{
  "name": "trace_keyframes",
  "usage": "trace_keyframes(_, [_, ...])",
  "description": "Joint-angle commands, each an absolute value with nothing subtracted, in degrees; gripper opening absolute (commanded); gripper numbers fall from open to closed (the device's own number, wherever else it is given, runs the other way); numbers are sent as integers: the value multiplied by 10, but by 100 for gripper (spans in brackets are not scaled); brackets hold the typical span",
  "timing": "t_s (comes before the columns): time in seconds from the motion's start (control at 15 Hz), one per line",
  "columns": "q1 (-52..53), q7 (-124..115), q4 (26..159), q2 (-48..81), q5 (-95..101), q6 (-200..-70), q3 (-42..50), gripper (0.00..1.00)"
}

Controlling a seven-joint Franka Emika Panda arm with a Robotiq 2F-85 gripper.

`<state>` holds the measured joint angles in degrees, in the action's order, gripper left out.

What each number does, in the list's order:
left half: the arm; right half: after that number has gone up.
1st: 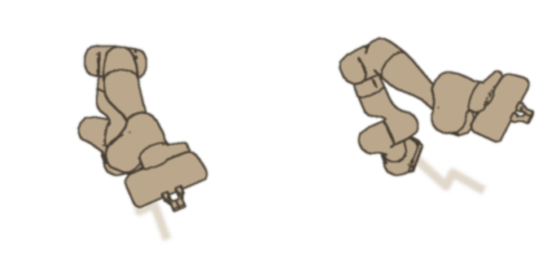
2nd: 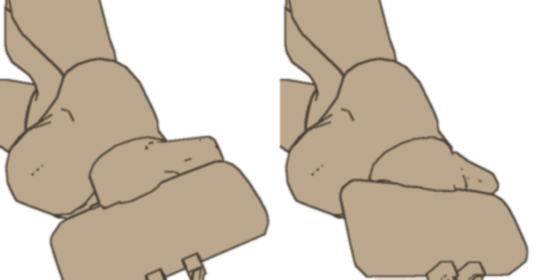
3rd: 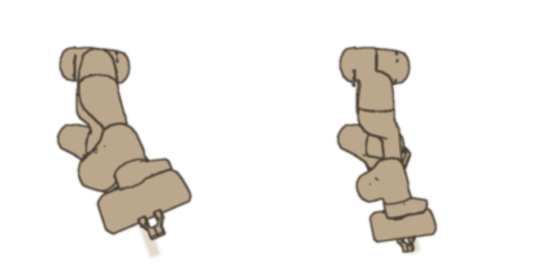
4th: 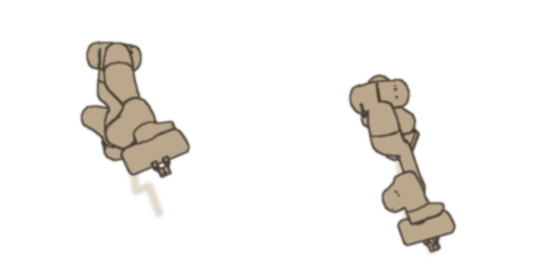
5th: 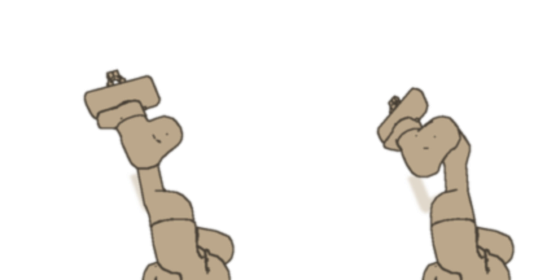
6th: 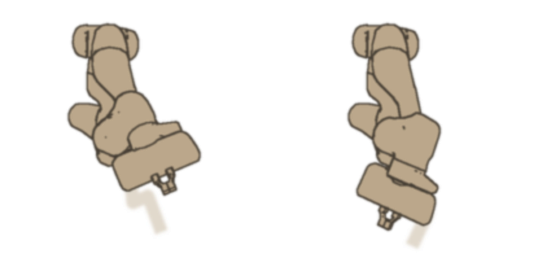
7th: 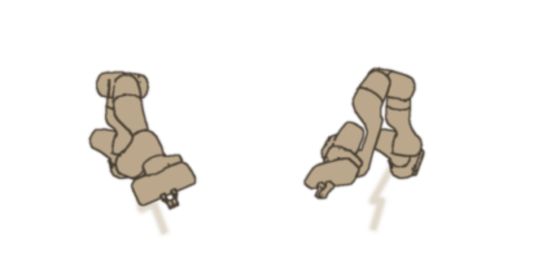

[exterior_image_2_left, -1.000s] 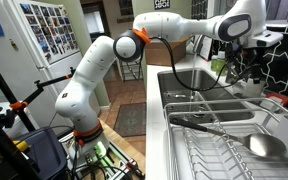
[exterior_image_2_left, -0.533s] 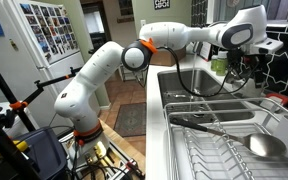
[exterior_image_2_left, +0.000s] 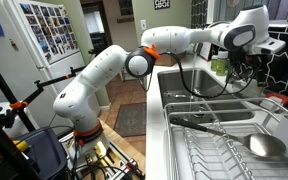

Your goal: Rinse the small, white object

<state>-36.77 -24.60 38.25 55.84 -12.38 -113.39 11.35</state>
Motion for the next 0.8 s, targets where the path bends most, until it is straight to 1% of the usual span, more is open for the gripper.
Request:
trace_keyframes(0.0, [-386,-257,324,595,-126,-1100,95,75])
trace_keyframes(0.13, [-389,-259,314,601,-125,-1085,92,66])
trace_keyframes(0.2, [-390,-261,307,605,-124,-1077,90,56])
trace_keyframes(0.33, [-394,-269,293,610,-125,-1066,87,40])
trace_keyframes(0.67, [-405,-285,257,619,-123,-1048,80,2])
trace_keyframes(0.73, [-407,-287,250,621,-123,-1045,78,0])
